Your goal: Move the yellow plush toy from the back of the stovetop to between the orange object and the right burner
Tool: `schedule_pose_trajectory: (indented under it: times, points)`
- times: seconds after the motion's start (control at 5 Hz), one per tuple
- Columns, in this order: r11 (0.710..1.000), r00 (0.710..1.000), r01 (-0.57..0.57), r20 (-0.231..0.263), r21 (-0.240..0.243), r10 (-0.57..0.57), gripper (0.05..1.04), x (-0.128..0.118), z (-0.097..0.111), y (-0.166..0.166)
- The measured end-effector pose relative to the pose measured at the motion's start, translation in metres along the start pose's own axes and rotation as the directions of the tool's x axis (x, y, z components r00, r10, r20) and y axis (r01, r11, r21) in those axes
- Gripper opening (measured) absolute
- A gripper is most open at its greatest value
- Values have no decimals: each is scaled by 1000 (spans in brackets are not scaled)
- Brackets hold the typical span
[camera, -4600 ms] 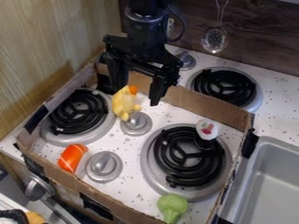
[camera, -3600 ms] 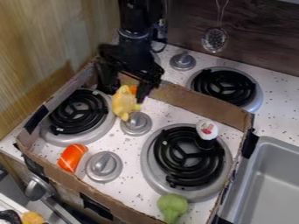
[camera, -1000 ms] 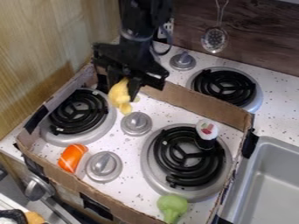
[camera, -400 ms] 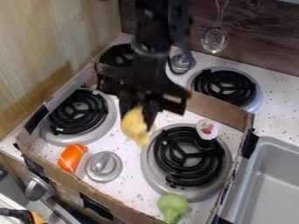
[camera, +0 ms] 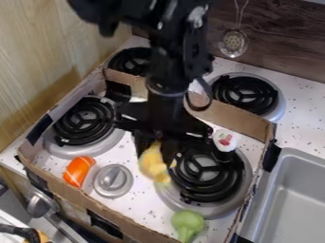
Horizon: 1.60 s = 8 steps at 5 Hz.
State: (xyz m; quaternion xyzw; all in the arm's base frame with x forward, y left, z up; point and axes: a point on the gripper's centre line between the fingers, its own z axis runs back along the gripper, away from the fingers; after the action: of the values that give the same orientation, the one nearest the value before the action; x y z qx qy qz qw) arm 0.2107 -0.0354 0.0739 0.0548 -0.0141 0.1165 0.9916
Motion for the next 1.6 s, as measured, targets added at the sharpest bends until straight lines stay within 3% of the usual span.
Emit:
schedule_pose_trajectory:
  times: [0.4, 0.6, 0.8, 1.0, 1.2, 1.6]
  points:
    - [996, 996, 75, 56, -52, -72, 286, 18, -34, 1]
    - [993, 994, 102, 53, -56, -99, 347, 30, -48, 7]
    - [989, 991, 131, 51, -66, -127, 654, 36, -57, 13]
    - [992, 995, 90, 39, -86, -87, 918, 37, -59, 14]
    - [995, 998, 59, 34, -80, -56, 995, 36, -59, 15]
    - [1000, 999, 21, 32, -9, -21, 996, 29, -32, 18]
